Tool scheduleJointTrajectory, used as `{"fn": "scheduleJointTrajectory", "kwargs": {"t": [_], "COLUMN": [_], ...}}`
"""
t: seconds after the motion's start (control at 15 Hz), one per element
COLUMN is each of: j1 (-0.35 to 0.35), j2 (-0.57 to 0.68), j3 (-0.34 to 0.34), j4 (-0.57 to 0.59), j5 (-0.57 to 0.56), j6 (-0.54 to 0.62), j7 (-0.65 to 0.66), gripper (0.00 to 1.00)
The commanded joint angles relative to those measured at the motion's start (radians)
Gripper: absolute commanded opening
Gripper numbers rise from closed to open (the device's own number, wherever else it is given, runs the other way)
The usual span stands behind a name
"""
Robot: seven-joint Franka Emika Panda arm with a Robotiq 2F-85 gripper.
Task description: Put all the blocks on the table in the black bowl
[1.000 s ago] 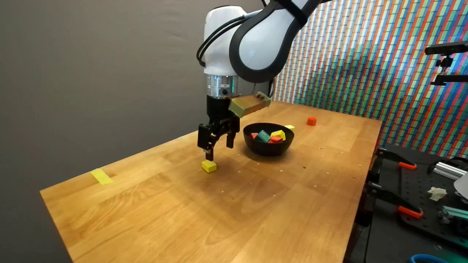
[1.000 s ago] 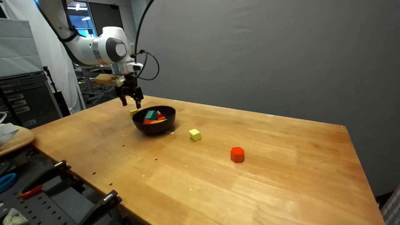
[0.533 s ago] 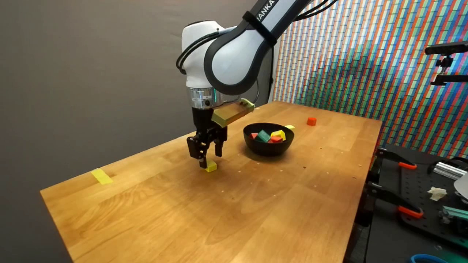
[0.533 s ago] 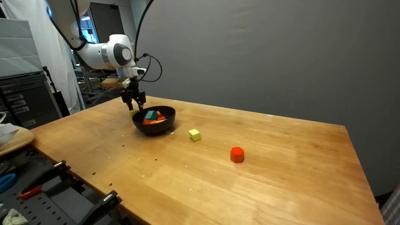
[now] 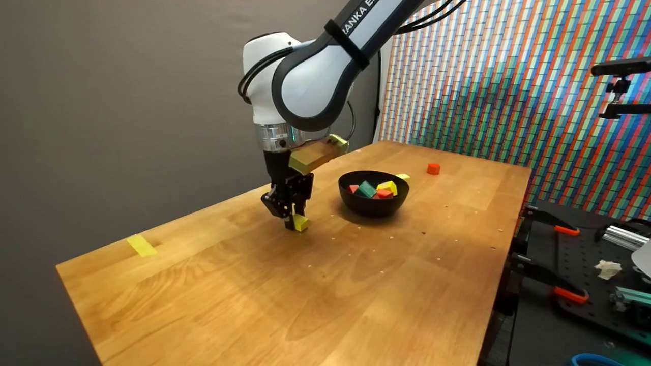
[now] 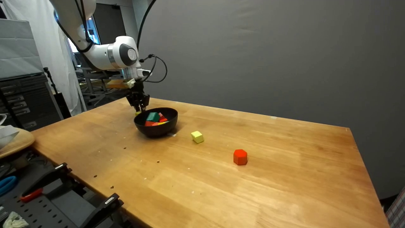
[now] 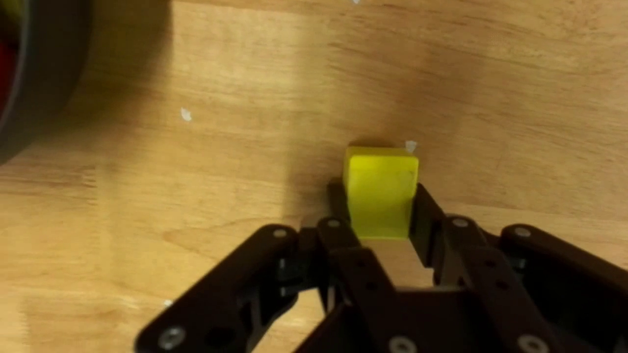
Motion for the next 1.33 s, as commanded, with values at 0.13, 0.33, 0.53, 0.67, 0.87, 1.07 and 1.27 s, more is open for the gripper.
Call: {"fn": "scheduleJointTrajectory", "kwargs": {"t": [0.13,0.33,0.53,0.67,0.87,1.07,1.27], "j1": [0.014,-0.038,-0.11,-0.151,-0.189,-0.207,-0.215], "j2": [-0.253,-0.371,-0.448,-0.475,-0.516,-0.556,-0.591], "j3": [-0.084,-0.114,-0.119,-0.11,-0.097,-0.077,-0.063], "j4": [-0.222,-0.368,-0.515,-0.587,-0.684,-0.758,-0.814], "j5": [-0.173,-0.194,-0.173,-0.159,-0.137,-0.108,-0.075], "j6": [0.036,0.072,0.122,0.16,0.213,0.262,0.328], "j7": [0.024,0.1,0.113,0.101,0.08,0.065,0.073], "gripper": [0.15,0.15,0.15,0.15,0.15,0.17,0.66]}}
